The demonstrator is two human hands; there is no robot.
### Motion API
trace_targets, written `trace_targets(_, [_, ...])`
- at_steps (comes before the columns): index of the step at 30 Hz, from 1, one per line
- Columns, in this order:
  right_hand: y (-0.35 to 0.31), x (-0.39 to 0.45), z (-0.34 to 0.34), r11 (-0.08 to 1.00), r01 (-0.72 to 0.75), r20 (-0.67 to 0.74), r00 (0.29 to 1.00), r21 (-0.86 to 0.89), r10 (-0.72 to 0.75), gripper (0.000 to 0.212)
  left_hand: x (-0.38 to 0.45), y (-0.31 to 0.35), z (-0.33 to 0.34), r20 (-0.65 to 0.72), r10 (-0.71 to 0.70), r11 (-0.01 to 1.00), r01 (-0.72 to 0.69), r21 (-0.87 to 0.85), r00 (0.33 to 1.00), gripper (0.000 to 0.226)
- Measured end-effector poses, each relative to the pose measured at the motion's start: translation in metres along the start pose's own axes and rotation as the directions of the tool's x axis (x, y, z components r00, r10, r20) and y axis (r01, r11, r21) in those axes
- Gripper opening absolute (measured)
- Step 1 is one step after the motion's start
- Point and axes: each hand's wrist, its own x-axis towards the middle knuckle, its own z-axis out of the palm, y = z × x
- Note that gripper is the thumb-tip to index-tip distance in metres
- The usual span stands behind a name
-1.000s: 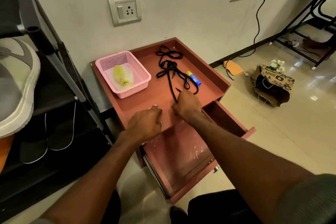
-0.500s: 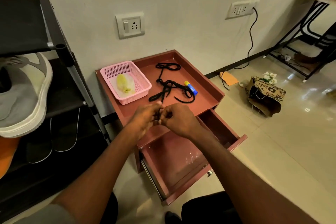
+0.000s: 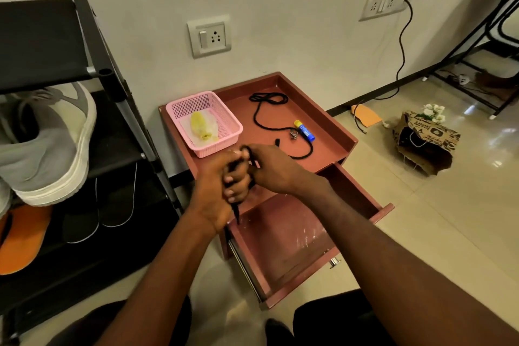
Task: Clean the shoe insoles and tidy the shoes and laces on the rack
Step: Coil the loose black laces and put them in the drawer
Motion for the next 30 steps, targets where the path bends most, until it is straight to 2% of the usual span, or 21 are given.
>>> trace_targets(1, [-0.001, 0.001, -0.002, 0.999, -0.009, 0.049, 0.999, -0.033, 0.010, 0.009, -0.001, 0.005, -0.001, 0.036, 0.017, 0.991, -0.012, -0.136, 0.999, 0.026])
trace_targets(3, [0.002, -0.001, -0.007, 0.995, -0.049, 0.162, 0.985, -0.088, 0.063, 0.023, -0.001, 0.017, -0.007, 0.068, 0.079, 0.943, -0.052, -0.329, 0.995, 0.029])
trace_targets(5, [0.010, -0.004, -0.015, 0.982, -0.140, 0.279, 0.945, -0.128, 0.171, 0.029, 0.004, 0.027, -0.018, 0.073, 0.134, 0.897, -0.090, -0.432, 0.988, 0.032])
trace_targets(7, [0.025, -0.009, -0.022, 0.936, -0.203, 0.371, 0.877, -0.286, 0.304, 0.030, 0.009, 0.033, -0.030, 0.084, 0.164, 0.842, -0.095, -0.531, 0.983, 0.035])
trace_targets(10, [0.042, -0.015, -0.027, 0.810, -0.285, 0.335, 0.802, -0.512, 0.495, 0.032, 0.015, 0.034, -0.043, 0.041, 0.135, 0.817, -0.088, -0.571, 0.990, 0.036])
trace_targets(13, [0.043, -0.014, -0.034, 0.775, -0.345, 0.214, 0.829, -0.529, 0.516, 0.026, 0.020, 0.033, -0.042, 0.019, 0.047, 0.885, -0.033, -0.464, 0.999, 0.036])
trace_targets(15, [0.038, -0.010, -0.037, 0.878, -0.286, 0.218, 0.896, -0.385, 0.387, 0.046, 0.023, 0.031, -0.035, 0.047, -0.050, 0.949, 0.062, -0.310, 0.998, 0.035])
trace_targets(17, [0.019, -0.009, -0.039, 0.980, -0.198, 0.247, 0.950, 0.007, 0.191, 0.061, 0.023, 0.029, -0.025, 0.117, -0.172, 0.975, 0.186, -0.118, 0.978, 0.036])
trace_targets(18, [0.011, -0.008, -0.038, 0.971, -0.159, 0.247, 0.963, 0.178, 0.112, 0.057, 0.022, 0.028, -0.020, 0.169, -0.227, 0.970, 0.239, -0.050, 0.959, 0.037])
trace_targets(19, [0.006, -0.006, -0.038, 0.953, -0.123, 0.229, 0.972, 0.278, 0.058, 0.045, 0.021, 0.028, -0.015, 0.227, -0.266, 0.960, 0.278, -0.019, 0.937, 0.039])
trace_targets(21, [0.001, -0.003, -0.037, 0.934, -0.115, 0.227, 0.973, 0.338, 0.038, 0.018, 0.022, 0.027, -0.014, 0.323, -0.267, 0.949, 0.306, -0.075, 0.908, 0.042])
trace_targets(24, [0.013, -0.002, -0.036, 0.924, -0.232, 0.301, 0.944, 0.305, 0.137, 0.033, 0.030, 0.031, -0.031, 0.353, -0.056, 0.899, 0.201, -0.390, 0.934, 0.041])
trace_targets(26, [0.021, -0.007, -0.037, 0.937, -0.296, 0.391, 0.897, 0.185, 0.206, 0.042, 0.034, 0.038, -0.044, 0.227, 0.115, 0.737, 0.071, -0.672, 0.967, 0.036])
trace_targets(27, [0.024, -0.009, -0.036, 0.943, -0.308, 0.452, 0.863, 0.122, 0.224, 0.043, 0.036, 0.041, -0.048, 0.109, 0.160, 0.652, -0.022, -0.758, 0.981, 0.035])
trace_targets(28, [0.023, -0.011, -0.036, 0.946, -0.312, 0.502, 0.835, 0.090, 0.228, 0.042, 0.037, 0.042, -0.050, -0.012, 0.187, 0.624, -0.128, -0.771, 0.982, 0.035])
trace_targets(29, [0.019, -0.013, -0.036, 0.945, -0.311, 0.533, 0.819, 0.100, 0.213, 0.040, 0.038, 0.042, -0.048, -0.111, 0.199, 0.666, -0.217, -0.714, 0.974, 0.035])
trace_targets(30, [0.011, -0.013, -0.035, 0.942, -0.305, 0.543, 0.820, 0.142, 0.184, 0.038, 0.038, 0.040, -0.043, -0.171, 0.204, 0.759, -0.266, -0.594, 0.964, 0.035])
